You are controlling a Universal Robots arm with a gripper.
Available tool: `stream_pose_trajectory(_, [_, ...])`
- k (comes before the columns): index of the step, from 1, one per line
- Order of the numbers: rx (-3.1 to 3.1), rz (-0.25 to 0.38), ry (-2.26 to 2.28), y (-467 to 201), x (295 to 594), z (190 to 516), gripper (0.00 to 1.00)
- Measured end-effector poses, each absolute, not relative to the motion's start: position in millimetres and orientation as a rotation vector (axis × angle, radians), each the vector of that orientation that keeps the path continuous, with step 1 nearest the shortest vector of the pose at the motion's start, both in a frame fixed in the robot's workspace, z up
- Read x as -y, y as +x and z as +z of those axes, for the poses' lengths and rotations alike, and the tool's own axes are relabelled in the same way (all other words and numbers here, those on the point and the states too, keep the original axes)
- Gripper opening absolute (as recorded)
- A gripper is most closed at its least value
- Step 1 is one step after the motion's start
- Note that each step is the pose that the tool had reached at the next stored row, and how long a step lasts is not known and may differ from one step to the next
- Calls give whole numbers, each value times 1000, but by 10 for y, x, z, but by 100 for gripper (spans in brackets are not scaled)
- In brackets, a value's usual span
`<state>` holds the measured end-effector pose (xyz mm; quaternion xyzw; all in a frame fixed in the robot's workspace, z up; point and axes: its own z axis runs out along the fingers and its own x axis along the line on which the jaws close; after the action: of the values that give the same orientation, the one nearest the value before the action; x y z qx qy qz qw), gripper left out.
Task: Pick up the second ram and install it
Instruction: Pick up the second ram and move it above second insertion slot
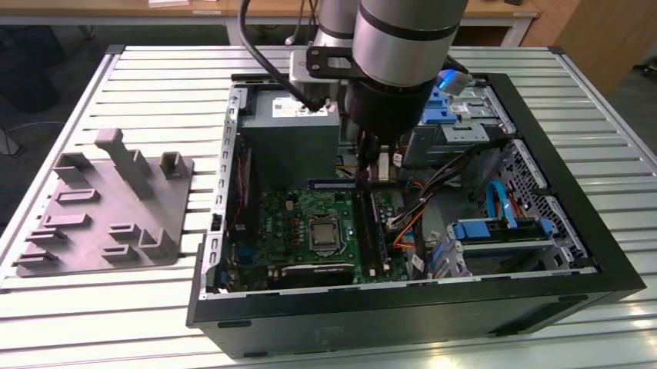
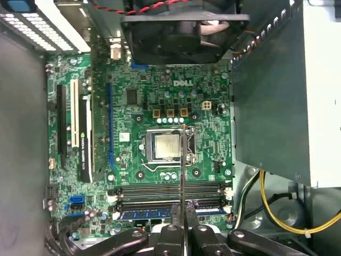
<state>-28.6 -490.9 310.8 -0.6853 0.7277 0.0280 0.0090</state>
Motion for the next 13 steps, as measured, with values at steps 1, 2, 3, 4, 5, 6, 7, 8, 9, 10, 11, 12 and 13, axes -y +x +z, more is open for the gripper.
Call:
stream_pose_trajectory(1, [-2279, 87, -2134, -286, 4909, 3097, 13])
stream_pose_trajectory(2, [-2281, 87, -2132, -287, 4910, 3083, 13])
stream_pose_trajectory(3, [-2282, 87, -2131, -288, 4912, 3066, 13])
stream_pose_trajectory(4, [-2283, 87, -2130, -288, 4915, 3048, 13])
stream_pose_trajectory(5, [-2283, 87, -2130, -289, 4916, 3030, 13])
stream_pose_trajectory(6, [-2283, 87, -2130, -289, 4916, 3012, 13])
stream_pose_trajectory(7, [-2282, 87, -2131, -288, 4916, 2995, 13])
stream_pose_trajectory(8, [-2278, 87, -2135, -288, 4917, 2984, 13])
stream_pose_trajectory(9, [-2273, 87, -2140, -289, 4917, 2975, 13])
stream_pose_trajectory(10, [-2268, 87, -2147, -289, 4917, 2969, 13])
stream_pose_trajectory(11, [-2263, 87, -2151, -289, 4917, 2966, 13])
stream_pose_trajectory(12, [-2263, 87, -2152, -289, 4917, 2966, 13])
stream_pose_trajectory(13, [-2263, 87, -2152, -289, 4917, 2966, 13])
